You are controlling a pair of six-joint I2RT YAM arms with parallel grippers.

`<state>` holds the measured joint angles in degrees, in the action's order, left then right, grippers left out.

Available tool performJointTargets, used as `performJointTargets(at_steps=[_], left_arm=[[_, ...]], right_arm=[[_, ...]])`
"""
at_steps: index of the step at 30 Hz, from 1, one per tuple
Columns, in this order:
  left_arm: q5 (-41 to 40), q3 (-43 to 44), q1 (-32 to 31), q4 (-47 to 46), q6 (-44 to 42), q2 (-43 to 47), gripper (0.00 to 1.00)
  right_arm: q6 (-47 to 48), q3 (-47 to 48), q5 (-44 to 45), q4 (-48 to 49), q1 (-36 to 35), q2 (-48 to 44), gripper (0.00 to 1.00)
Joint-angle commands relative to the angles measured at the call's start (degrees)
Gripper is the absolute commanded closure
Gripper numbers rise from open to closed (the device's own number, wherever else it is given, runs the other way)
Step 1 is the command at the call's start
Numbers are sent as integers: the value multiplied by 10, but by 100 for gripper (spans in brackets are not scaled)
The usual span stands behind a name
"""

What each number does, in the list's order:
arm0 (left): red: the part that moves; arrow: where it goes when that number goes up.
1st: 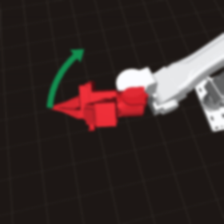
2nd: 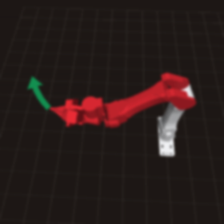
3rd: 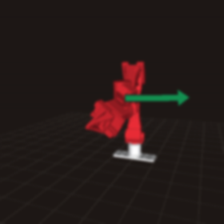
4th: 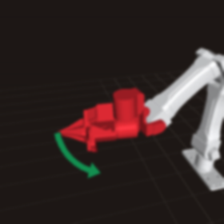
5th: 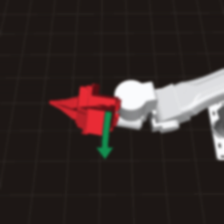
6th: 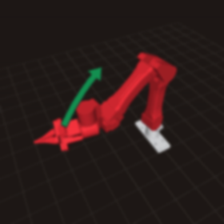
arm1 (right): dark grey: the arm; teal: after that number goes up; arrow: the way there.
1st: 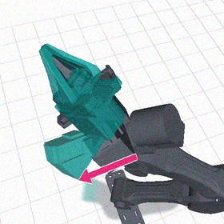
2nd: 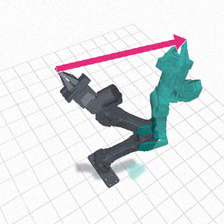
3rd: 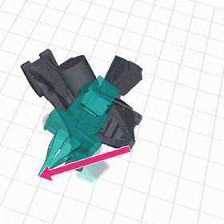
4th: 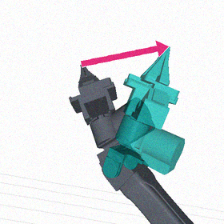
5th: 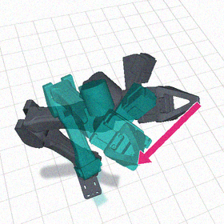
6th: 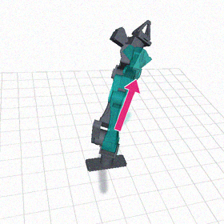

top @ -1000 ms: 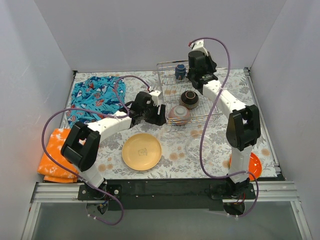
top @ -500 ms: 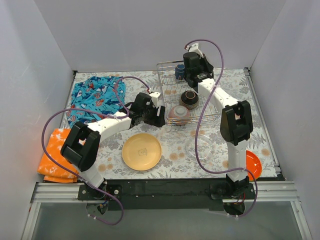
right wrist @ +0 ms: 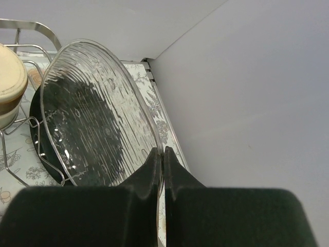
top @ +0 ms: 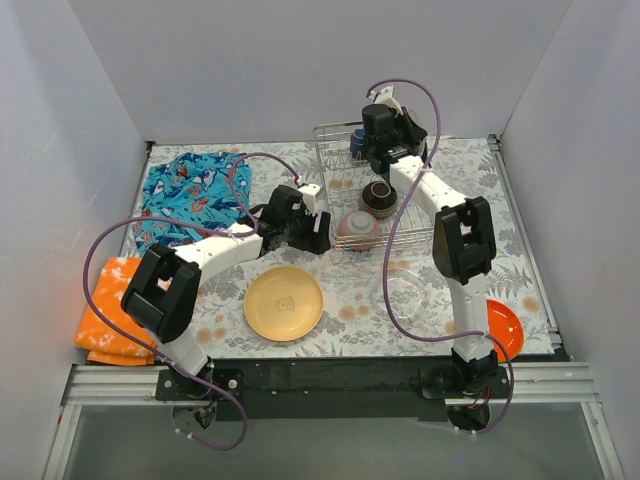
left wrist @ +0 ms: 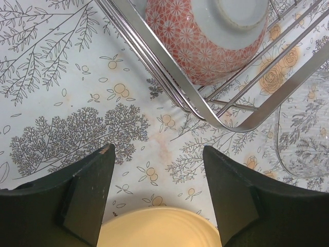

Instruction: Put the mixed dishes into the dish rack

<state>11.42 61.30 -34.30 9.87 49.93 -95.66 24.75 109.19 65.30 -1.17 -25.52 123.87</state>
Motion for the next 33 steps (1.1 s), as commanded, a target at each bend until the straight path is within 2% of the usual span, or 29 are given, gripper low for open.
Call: performJointTargets(at_steps=[1,10,12,13,14,22,25,26,28,30,31,32,33], left_arm=[[7,-12,-1,-6,-2,35,31],[6,-10,-1,-8,-1,30,30],[5,-8,-1,-8,-1,30,31],[6,-8,-1,-8,-2,29,31],[6,-7,-1,-9,-1,28,31],[10,6,-1,-11,-4,25,30],[7,7,-1,-8,-8,29,30],[4,8,-1,-6,-11,32,30],[-7,8,1,0,-14,35,29],[-14,8,11,6,-13,37,27],[-16,8,14,8,-13,37,26],[-19,8,19,9,-13,40,25],[-22,8,26,12,-14,40,25]], right_arm=[[35,49,42,57,1,24,99],[80,15,52,78,-2,32,98],[82,-4,49,77,-6,18,86],[79,-12,44,67,-8,10,75],[59,-30,27,56,-10,1,70],[-64,-8,-31,-127,-23,-35,49],[-119,18,-131,-241,-23,-70,45],[-125,21,-191,-263,-23,-81,42],[-138,18,-268,-339,-19,-123,30],[-148,-5,-356,-382,-9,-185,11],[-140,-46,-389,-391,-1,-208,1],[-132,-64,-460,-400,9,-231,1],[-126,-85,-492,-412,33,-274,1]])
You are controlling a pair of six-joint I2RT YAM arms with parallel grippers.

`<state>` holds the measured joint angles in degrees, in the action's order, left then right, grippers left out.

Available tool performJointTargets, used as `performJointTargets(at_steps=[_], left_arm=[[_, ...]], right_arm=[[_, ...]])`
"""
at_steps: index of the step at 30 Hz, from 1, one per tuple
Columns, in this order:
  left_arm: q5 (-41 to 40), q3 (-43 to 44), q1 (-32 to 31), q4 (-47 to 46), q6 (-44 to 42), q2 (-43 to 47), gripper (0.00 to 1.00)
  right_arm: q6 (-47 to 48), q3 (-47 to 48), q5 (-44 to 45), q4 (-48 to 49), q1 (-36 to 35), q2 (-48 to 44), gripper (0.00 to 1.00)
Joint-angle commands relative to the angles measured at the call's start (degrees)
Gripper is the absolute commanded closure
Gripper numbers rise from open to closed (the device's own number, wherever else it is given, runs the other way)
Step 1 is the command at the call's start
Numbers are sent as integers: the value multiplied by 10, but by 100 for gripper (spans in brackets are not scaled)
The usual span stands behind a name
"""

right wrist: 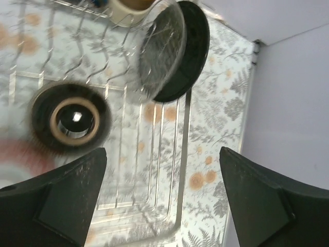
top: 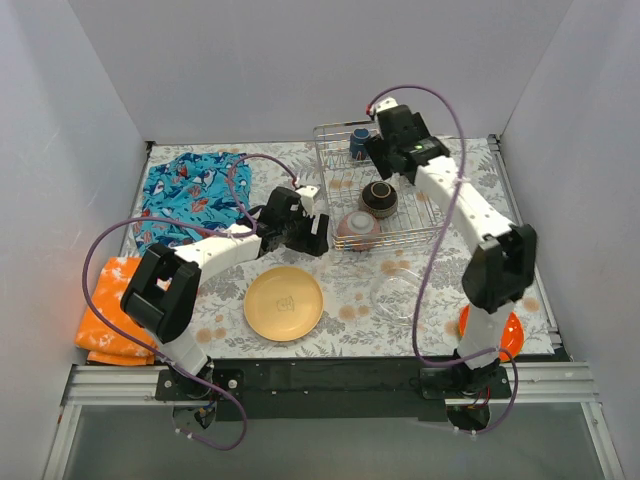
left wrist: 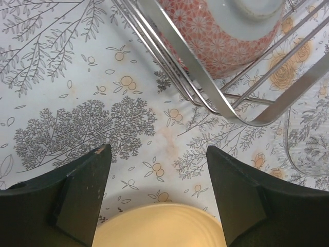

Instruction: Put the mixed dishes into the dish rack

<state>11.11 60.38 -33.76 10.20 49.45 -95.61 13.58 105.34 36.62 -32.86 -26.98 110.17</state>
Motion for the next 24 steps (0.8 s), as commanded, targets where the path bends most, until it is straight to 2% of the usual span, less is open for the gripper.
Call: performJointTargets(at_steps=[1,2,3,6,7,8,10,11,12,16,24], left_arm=[[-22,17,24,11,-12,40,25],[-27,17,26,10,-14,41,25],[-27,18,33,10,-15,39,25],[-29,25,39,17,-25,36,25],[-29,32,40,19,-29,33,25],[-30,36,40,24,-35,31,25],[-36,50,42,37,-39,21,25],[-38,53,43,39,-43,18,25],[-38,54,47,42,-44,17,25],[-43,59,57,43,-28,8,25],[-61,50,65,46,-35,9,25]], right_arm=[[-3,-64,-244,-105,64,-157,1],[16,-93,-321,-114,82,-173,3],[34,-103,-362,-126,122,-197,7],[95,-120,-483,-204,183,-203,9],[115,-123,-510,-258,197,-198,16],[149,-132,-582,-292,210,-196,21],[262,-159,-645,-345,242,-195,34],[290,-175,-674,-375,249,-199,35],[343,-214,-684,-383,257,-208,36],[411,-311,-708,-383,260,-232,38],[387,-422,-700,-297,261,-228,41]])
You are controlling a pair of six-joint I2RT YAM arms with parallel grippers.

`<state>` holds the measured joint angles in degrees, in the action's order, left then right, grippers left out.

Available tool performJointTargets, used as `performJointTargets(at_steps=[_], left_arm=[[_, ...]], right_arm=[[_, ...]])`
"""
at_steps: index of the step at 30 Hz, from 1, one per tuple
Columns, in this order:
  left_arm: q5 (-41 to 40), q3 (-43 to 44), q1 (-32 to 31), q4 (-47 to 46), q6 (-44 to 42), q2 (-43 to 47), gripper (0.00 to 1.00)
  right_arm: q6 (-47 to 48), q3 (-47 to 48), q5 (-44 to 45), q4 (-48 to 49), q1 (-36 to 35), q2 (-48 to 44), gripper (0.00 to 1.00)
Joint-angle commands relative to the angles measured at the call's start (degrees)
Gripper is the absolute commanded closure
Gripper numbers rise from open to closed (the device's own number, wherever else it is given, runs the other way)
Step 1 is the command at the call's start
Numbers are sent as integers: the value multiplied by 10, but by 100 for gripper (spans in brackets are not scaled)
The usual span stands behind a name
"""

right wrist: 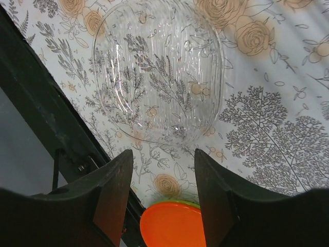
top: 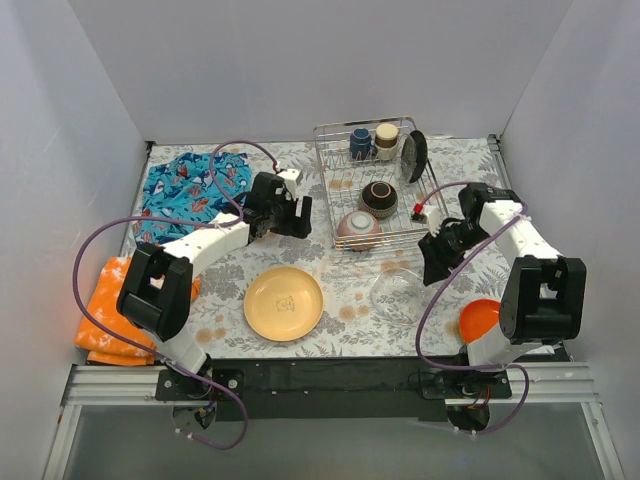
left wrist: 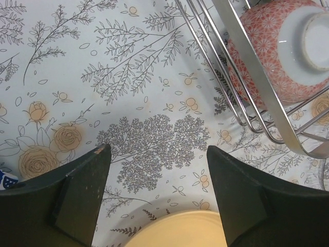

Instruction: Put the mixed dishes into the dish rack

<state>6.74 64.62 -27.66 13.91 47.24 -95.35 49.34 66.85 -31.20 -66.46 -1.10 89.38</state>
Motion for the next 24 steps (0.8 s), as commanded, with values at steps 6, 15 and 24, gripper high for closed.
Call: performJointTargets(at_steps=[6,15,24], left_arm=[[-10,18,8,22,-22,-4,25],[7,49,8,23,-20,-28,25],[23,55,8,23,-17,-34,25]], right_arm=[[-15,-105,-3,134,3,-12,41],[-59,-144,-7,193,4,2,42],[-90,-163,30,222,5,15,45]])
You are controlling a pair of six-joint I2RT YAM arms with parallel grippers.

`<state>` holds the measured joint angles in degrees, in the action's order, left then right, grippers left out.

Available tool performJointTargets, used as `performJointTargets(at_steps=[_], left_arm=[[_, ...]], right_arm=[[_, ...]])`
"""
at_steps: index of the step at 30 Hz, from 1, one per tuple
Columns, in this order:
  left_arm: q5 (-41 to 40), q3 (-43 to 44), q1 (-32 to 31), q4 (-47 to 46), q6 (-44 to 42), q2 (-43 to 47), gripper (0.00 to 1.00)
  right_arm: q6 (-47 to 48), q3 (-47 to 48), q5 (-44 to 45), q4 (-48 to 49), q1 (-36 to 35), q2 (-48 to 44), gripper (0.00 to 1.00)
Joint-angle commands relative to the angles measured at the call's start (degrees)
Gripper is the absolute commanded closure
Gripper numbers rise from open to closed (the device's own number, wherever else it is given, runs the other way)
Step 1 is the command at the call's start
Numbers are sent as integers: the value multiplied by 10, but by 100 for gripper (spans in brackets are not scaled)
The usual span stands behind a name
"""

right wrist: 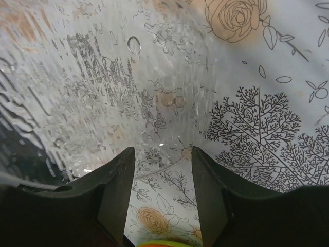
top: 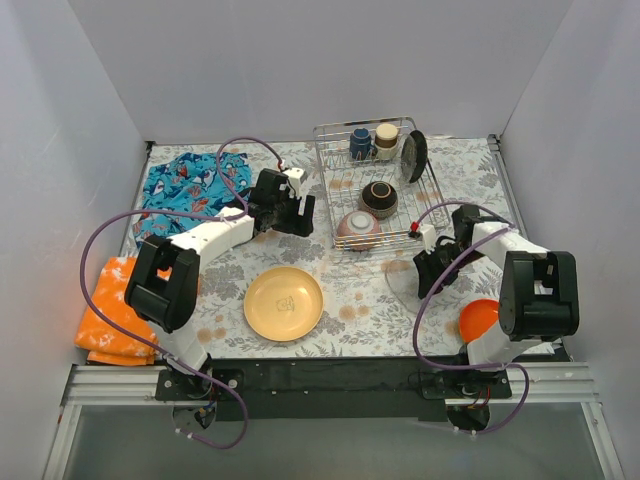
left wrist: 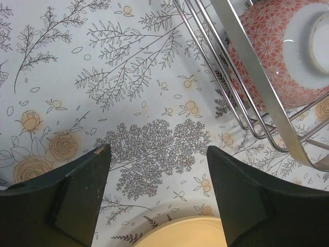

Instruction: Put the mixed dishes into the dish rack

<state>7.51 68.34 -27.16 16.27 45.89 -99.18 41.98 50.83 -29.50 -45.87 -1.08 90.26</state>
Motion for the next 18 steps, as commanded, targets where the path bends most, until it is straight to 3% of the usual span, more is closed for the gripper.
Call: performJointTargets(at_steps=[1,10,18], left_arm=[[16,18,3,0,-5,4,25],[27,10,2,0,-2,11,25],[30,3,2,0,0,14,25]], right_arm=[[-15,-2,16,16,4,0,45],[-19,2,34,29,4,-75,45],[-37,10,8,34,3,-9,46]])
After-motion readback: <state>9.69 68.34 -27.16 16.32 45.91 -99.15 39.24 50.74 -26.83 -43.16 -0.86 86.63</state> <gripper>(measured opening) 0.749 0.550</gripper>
